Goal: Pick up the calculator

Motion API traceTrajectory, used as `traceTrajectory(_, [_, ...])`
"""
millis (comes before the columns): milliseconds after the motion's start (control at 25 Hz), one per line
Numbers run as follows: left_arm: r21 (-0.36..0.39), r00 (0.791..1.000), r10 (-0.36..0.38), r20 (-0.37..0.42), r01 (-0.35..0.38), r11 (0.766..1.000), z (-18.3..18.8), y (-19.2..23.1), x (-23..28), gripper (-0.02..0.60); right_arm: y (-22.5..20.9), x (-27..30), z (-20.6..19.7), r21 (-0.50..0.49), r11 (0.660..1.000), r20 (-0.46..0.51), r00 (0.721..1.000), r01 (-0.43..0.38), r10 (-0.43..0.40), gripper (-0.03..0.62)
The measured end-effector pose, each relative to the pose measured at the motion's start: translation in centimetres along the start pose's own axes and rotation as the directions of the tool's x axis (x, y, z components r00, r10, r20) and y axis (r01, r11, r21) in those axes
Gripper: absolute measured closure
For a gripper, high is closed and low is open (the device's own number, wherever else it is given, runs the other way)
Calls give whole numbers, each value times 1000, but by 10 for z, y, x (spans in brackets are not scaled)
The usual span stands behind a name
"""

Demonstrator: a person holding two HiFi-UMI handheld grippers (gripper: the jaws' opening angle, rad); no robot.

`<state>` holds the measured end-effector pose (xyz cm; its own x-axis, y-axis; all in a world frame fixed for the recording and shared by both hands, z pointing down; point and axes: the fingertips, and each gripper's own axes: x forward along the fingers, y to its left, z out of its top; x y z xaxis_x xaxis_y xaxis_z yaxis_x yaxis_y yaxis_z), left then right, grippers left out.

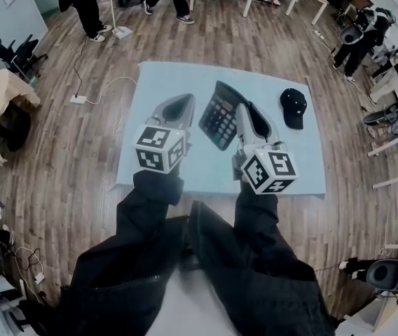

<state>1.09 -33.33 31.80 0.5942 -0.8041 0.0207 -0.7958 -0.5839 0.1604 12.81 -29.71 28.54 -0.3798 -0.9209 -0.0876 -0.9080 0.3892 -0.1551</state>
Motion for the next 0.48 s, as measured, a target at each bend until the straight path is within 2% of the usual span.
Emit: traceTrajectory(480, [58, 998, -6, 67, 2, 998, 33, -6, -2, 581, 11, 3, 31, -84, 996, 67, 998, -6, 12, 525])
